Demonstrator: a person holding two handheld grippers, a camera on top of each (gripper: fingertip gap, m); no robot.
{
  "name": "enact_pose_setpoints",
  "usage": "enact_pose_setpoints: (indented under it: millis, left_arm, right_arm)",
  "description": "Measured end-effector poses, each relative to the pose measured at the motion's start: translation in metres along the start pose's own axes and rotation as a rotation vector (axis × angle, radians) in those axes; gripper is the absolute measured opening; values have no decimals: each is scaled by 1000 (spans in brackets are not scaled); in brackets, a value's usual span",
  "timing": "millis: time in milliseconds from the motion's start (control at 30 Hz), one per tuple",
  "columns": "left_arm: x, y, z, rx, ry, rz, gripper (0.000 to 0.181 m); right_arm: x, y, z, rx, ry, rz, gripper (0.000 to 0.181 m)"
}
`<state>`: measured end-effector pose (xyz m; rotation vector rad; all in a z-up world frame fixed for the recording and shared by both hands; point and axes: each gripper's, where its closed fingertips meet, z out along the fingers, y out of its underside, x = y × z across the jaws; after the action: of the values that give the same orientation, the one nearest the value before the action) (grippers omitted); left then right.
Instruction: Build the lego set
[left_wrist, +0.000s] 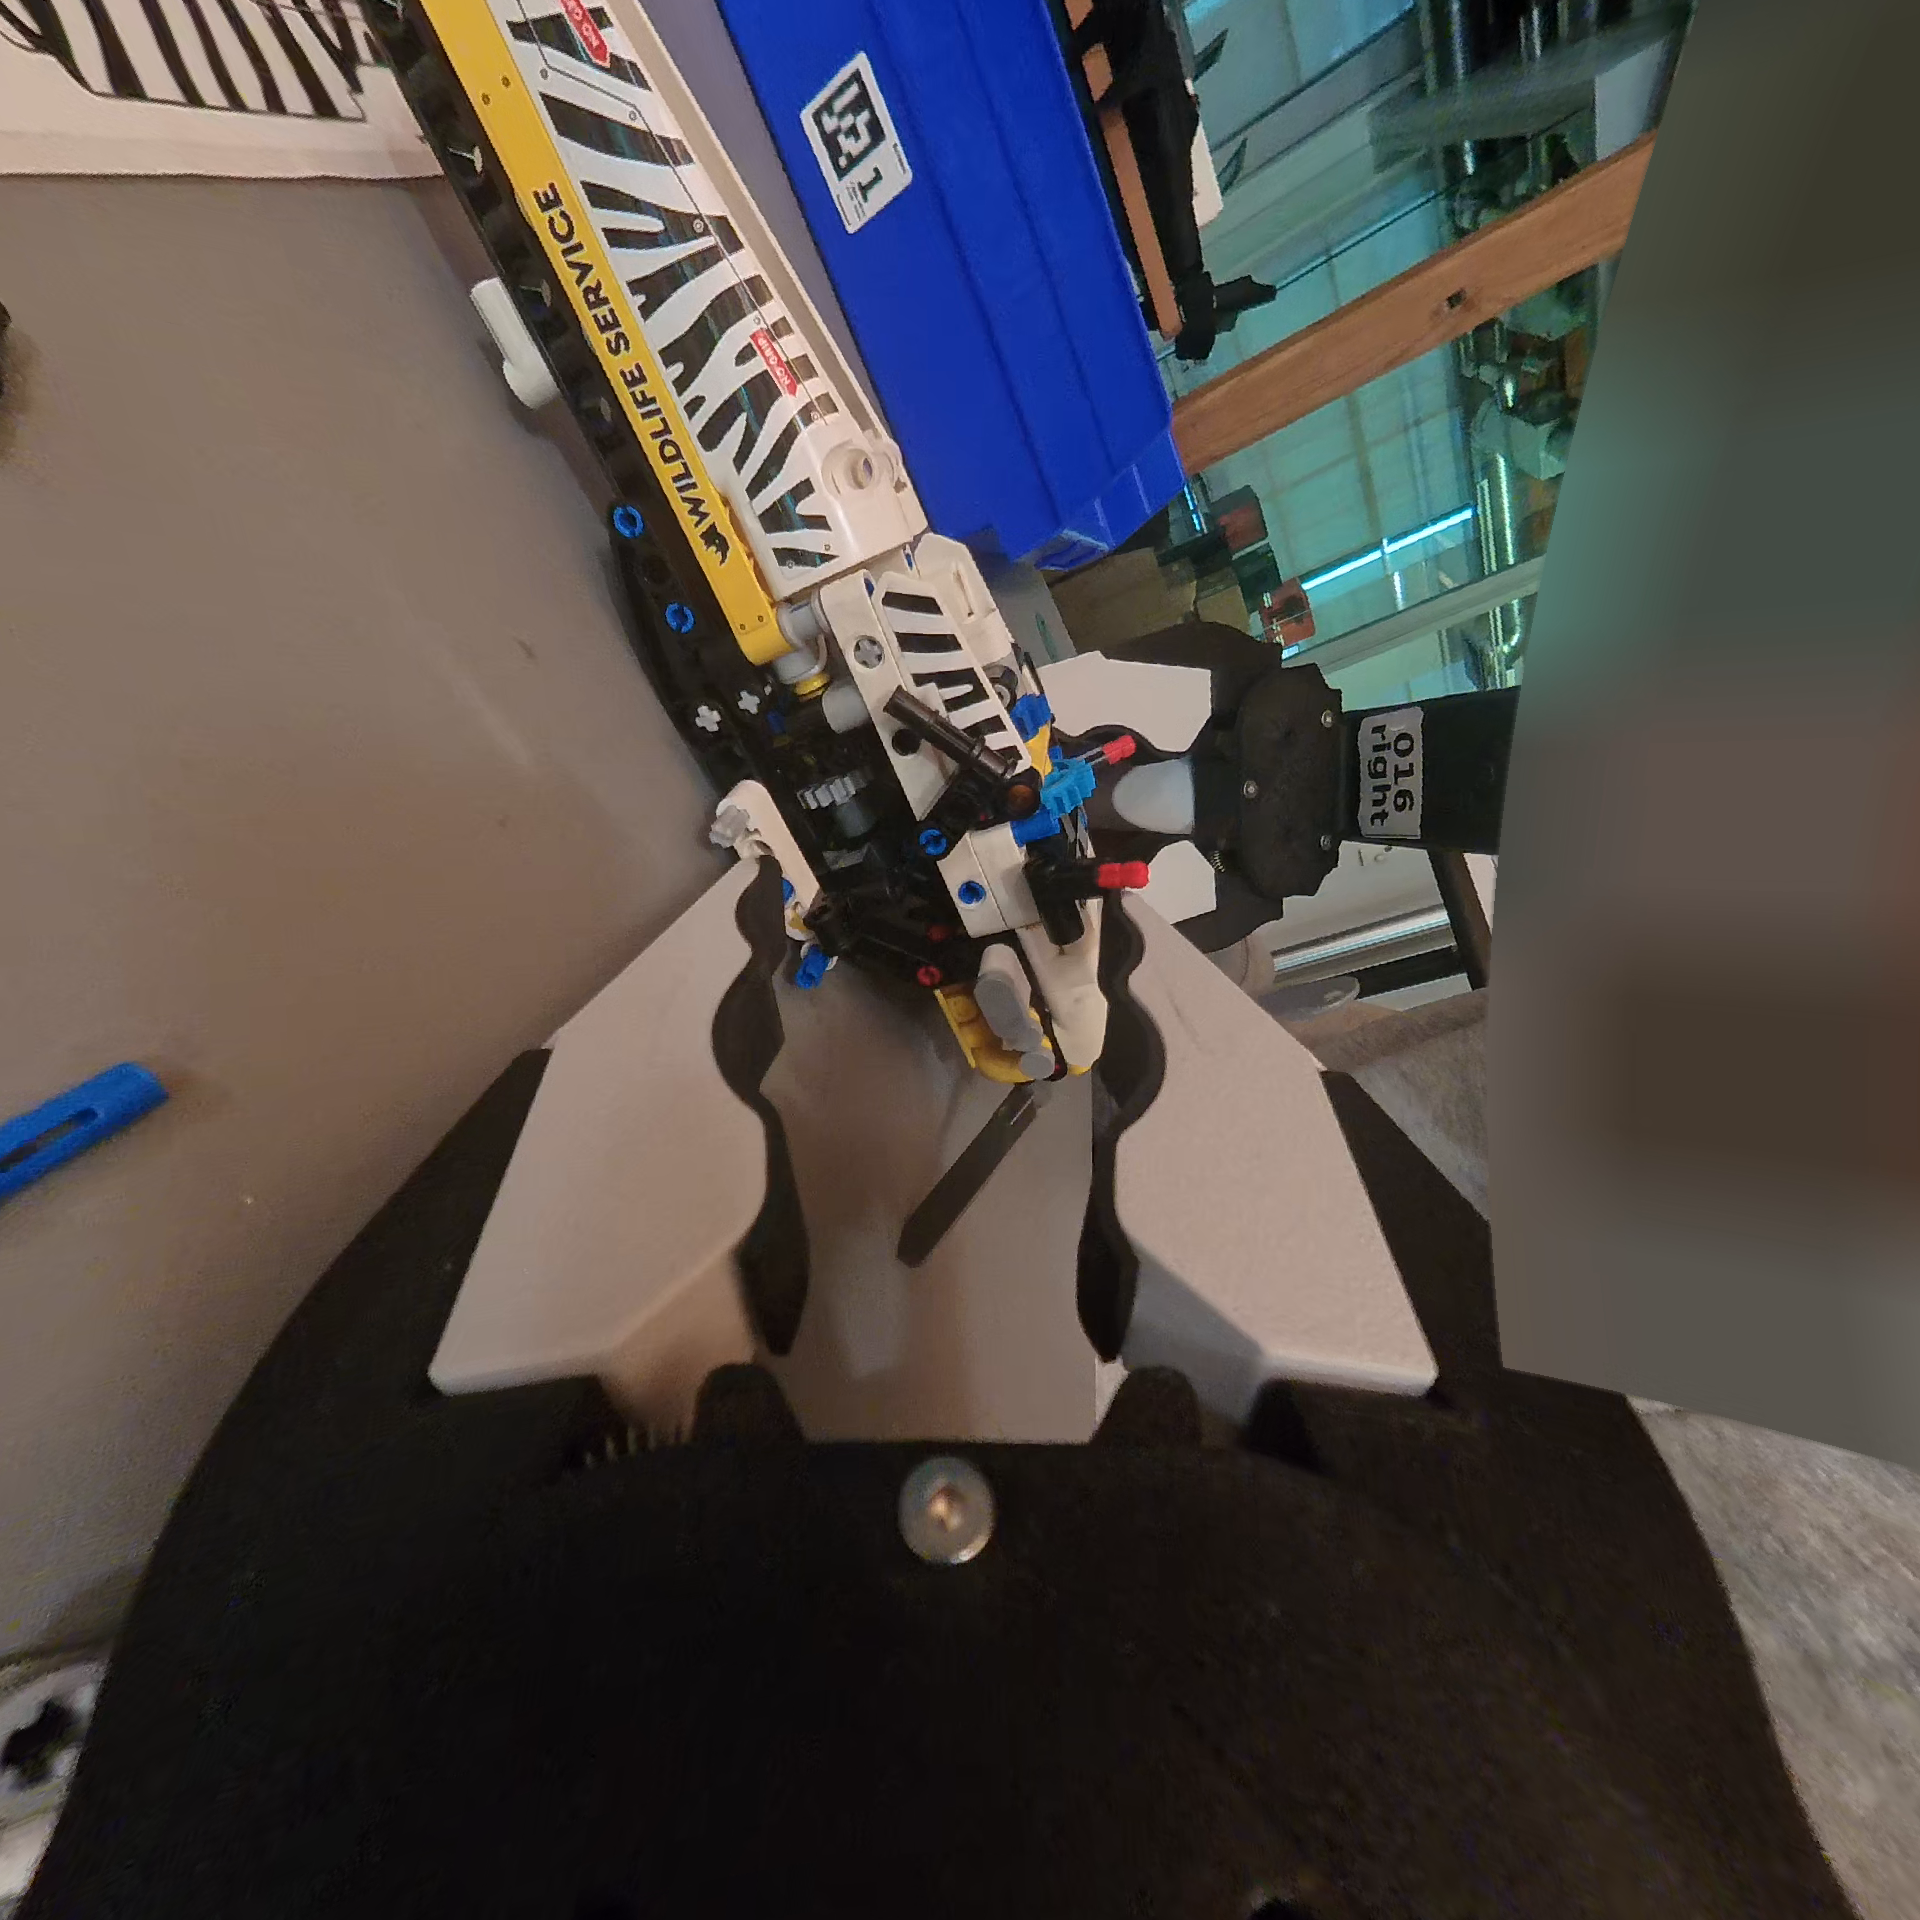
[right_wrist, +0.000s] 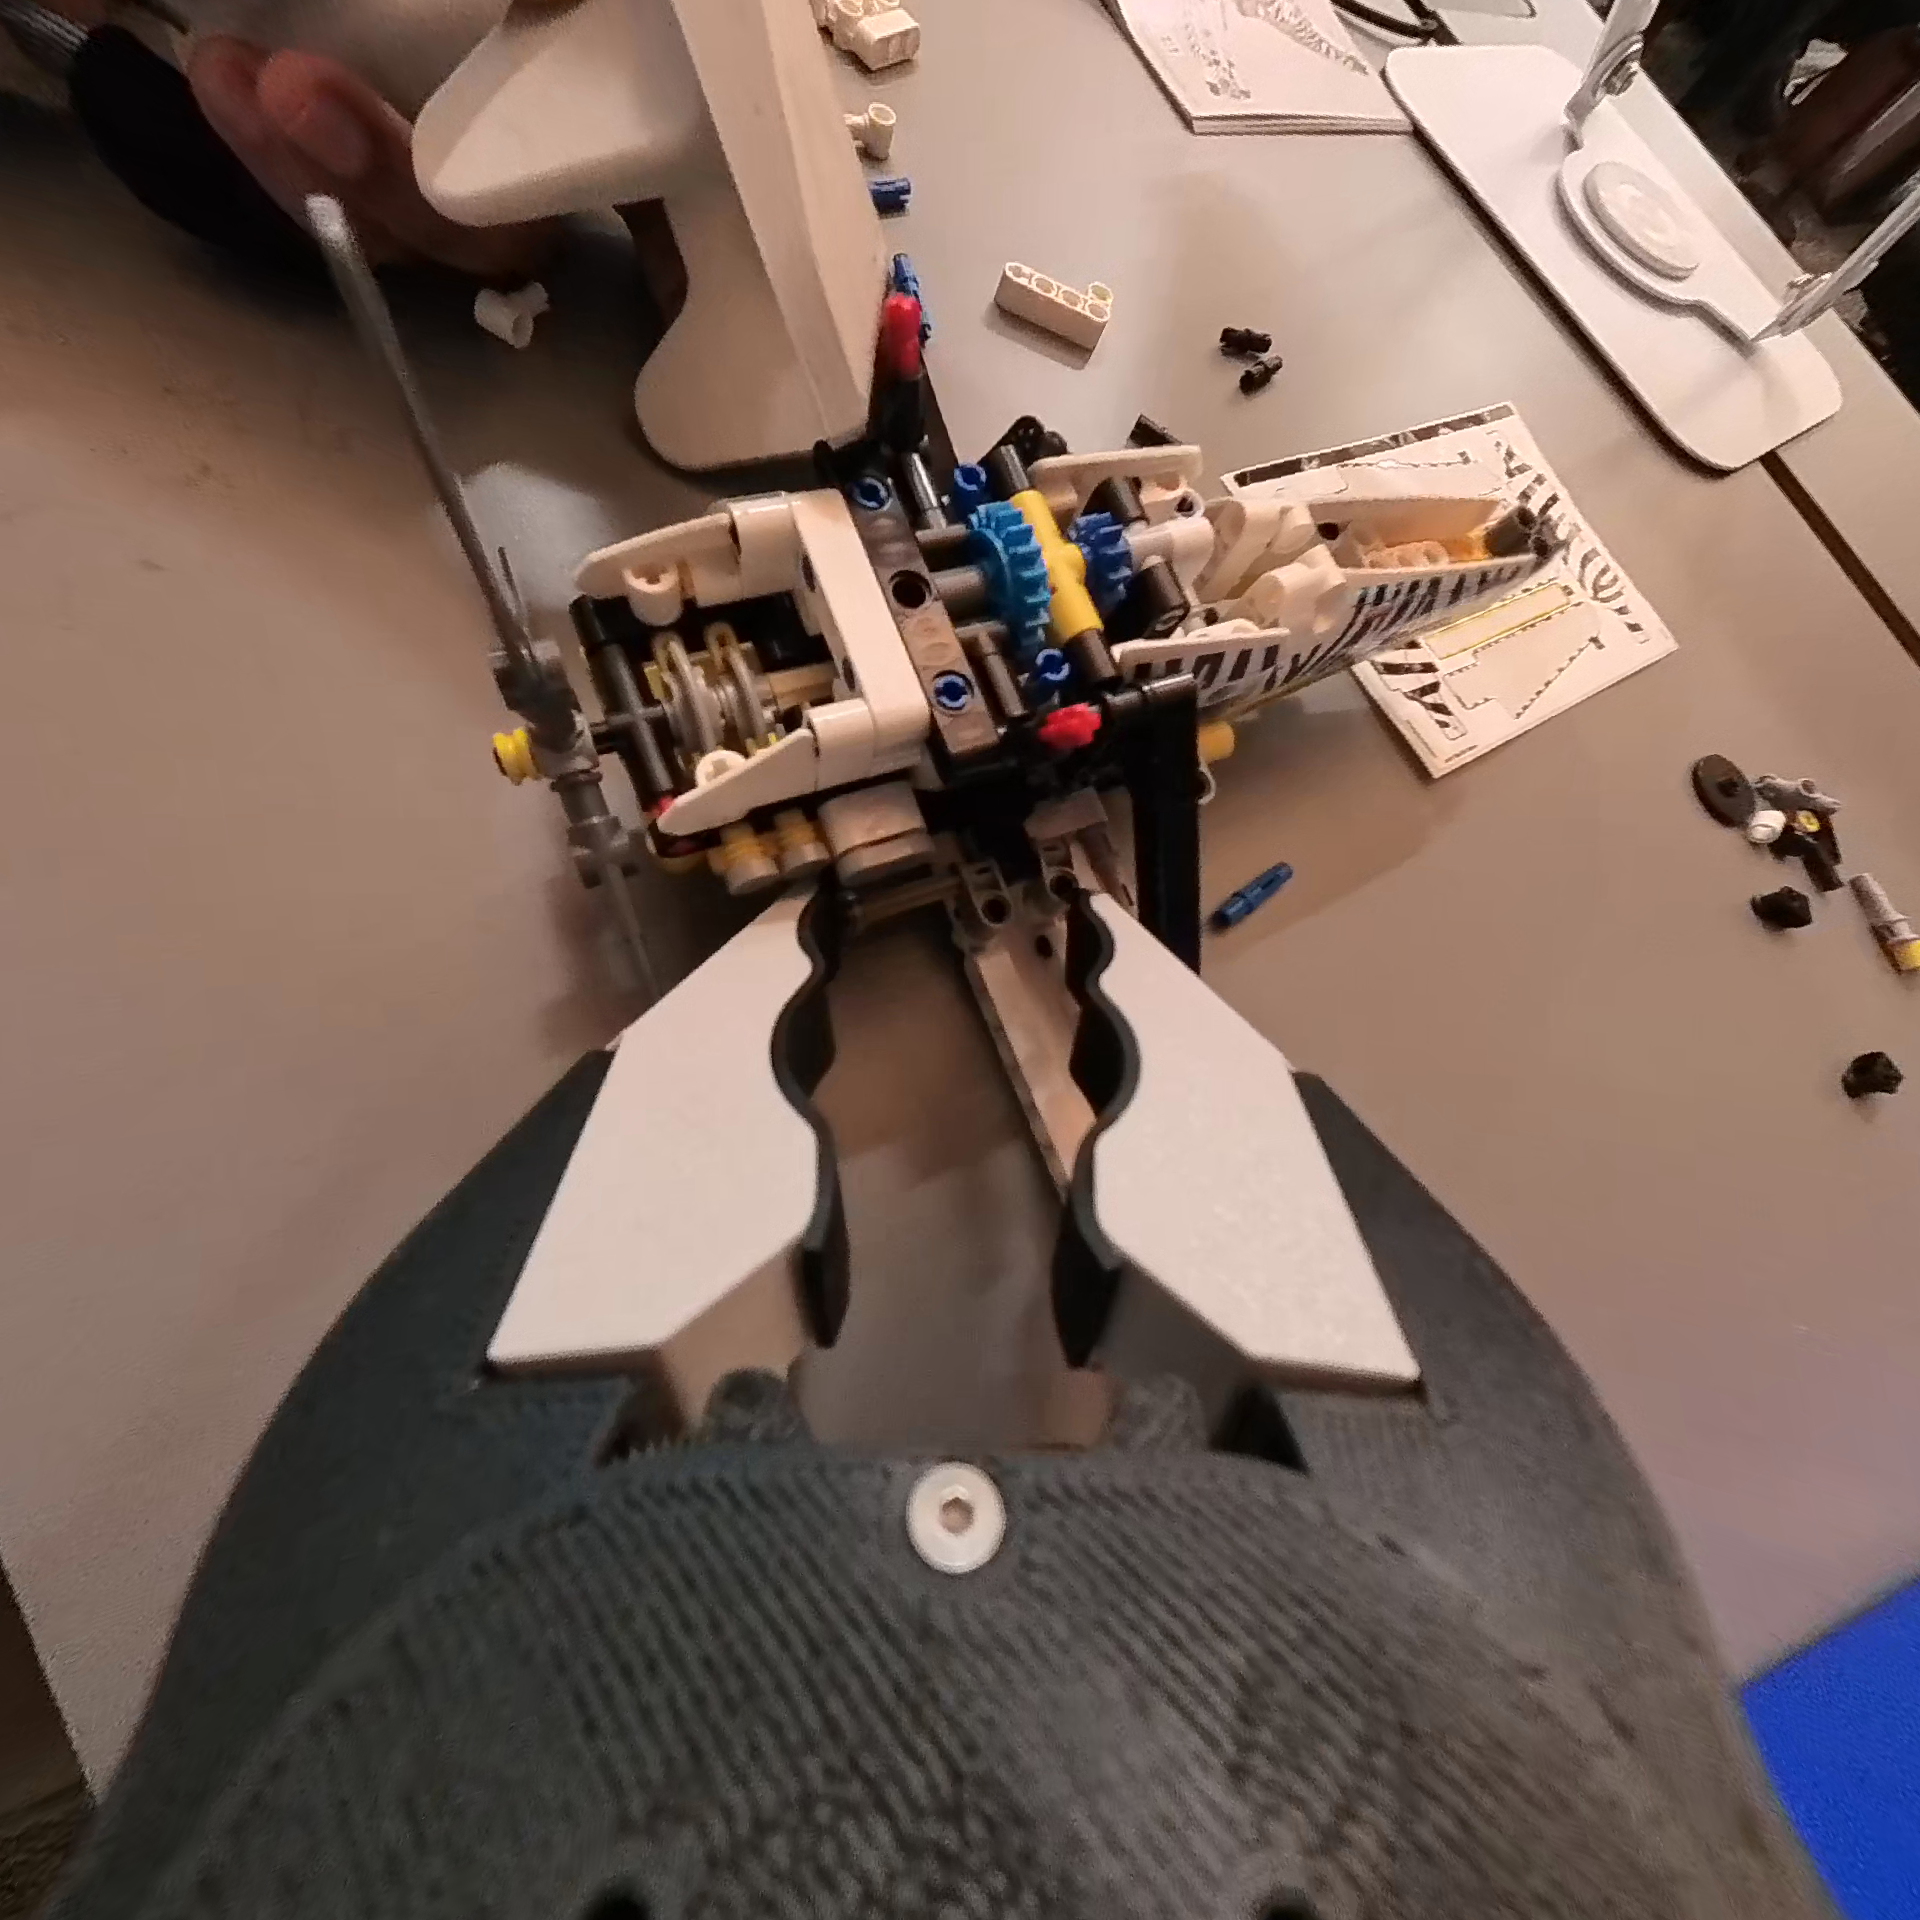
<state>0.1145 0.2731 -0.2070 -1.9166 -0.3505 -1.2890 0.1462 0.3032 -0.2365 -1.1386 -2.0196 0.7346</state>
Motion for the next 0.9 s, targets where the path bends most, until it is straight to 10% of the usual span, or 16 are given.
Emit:
enact_pose_setpoints:
  millis: [900]
  left_arm:
    - [17,-11,-27,78,42,52,47]
  right_arm:
    - [9,29,-25,-72,-27,254,72]
